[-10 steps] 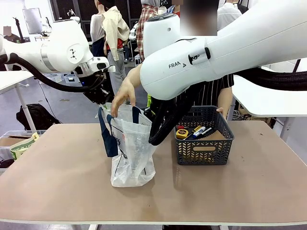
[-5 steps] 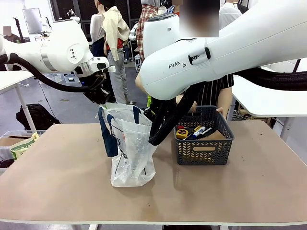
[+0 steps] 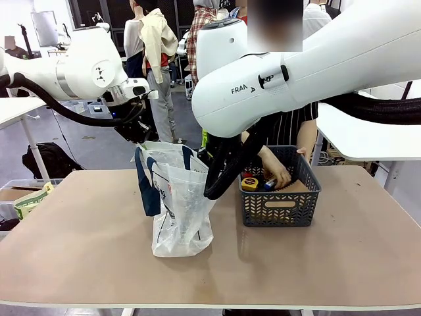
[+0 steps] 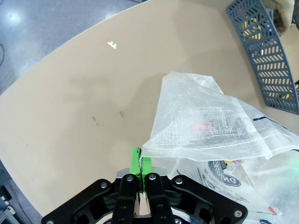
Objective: Transfer purchased items from the store into the shopping bag.
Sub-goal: Move the Reusable shopping bag to the right side of the table.
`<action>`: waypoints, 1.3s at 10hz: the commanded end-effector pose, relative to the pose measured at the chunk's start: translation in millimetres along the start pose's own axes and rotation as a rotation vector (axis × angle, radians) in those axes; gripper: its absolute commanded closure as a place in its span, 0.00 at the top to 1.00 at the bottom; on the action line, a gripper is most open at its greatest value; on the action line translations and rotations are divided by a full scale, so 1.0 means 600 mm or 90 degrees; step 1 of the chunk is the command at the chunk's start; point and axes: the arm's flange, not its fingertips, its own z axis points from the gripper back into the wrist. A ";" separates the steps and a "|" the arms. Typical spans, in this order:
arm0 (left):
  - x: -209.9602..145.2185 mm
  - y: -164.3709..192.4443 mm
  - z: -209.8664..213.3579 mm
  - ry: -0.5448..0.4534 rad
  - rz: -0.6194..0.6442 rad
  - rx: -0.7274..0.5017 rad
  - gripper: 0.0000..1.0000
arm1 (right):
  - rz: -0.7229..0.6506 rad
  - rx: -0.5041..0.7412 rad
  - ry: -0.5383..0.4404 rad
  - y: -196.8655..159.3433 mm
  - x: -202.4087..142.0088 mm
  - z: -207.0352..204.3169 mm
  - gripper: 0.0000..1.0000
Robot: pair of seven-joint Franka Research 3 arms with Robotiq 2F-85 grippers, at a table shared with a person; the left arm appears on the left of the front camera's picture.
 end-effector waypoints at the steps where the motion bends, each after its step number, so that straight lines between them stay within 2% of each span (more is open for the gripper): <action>1: -0.001 0.002 0.001 -0.004 0.002 0.003 0.00 | 0.005 -0.001 -0.001 -0.002 -0.001 -0.001 0.00; 13: -0.001 0.002 0.001 -0.004 0.002 0.003 0.00 | 0.005 -0.001 -0.001 -0.002 -0.001 -0.001 0.00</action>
